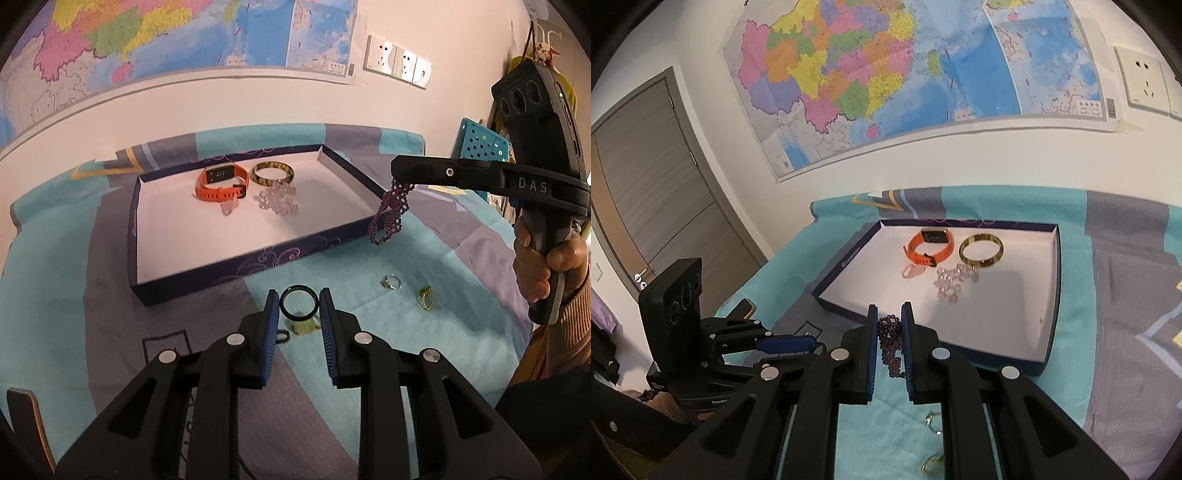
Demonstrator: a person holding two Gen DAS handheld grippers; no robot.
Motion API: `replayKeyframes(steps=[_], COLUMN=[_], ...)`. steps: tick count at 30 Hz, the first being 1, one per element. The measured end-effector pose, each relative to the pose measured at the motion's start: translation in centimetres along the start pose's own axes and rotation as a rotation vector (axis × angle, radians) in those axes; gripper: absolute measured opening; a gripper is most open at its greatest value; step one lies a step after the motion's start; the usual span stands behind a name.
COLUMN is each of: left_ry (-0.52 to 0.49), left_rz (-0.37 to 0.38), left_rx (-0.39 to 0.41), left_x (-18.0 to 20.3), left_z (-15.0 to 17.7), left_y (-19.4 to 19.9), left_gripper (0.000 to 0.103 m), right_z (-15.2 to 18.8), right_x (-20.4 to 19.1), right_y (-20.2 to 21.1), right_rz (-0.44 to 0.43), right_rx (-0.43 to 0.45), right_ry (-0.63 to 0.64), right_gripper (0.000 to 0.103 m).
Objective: Organize jewelry
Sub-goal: 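Carry the necklace with the right tool into the box while the left tool carries the black ring there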
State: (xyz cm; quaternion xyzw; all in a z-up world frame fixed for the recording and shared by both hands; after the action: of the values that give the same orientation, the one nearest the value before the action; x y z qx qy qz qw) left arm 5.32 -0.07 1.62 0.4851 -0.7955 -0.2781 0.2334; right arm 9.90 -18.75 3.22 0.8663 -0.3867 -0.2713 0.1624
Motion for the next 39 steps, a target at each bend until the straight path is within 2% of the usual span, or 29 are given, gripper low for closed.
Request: replayKeyframes(steps=[17,39], left_ry=[0.008,0.016], left_rz=[-0.021,-0.029], left_rx=[0.034,0.009], left_x=[-1.9,-3.2], left_z=[-3.1,-5.6], left_y=[-1.0,-4.4], left_gripper=[0.023,0.023], right_z=[-3.1,-4.3], right_x=[0.8,2.3], right_y=[-2.6,-6.6], right_rz=[0.004,-0.002], right_rx=[0.009,-0.038], right_ry=[0.010,-0.022], right_gripper=[0.011,0.011])
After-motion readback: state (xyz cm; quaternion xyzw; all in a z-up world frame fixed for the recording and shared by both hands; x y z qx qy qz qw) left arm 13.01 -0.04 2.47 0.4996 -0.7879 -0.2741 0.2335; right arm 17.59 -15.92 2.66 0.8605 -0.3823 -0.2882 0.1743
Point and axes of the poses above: each gripper's, at about its wrist camera, not at the fingertips, and y roughly against the way its jaws point, x to its right, z to its underside, the point moved 1 cm from there along -y, roughly the way its jaws point, and after that the axes turned 2 degrees about x, right-handed, at the moved point
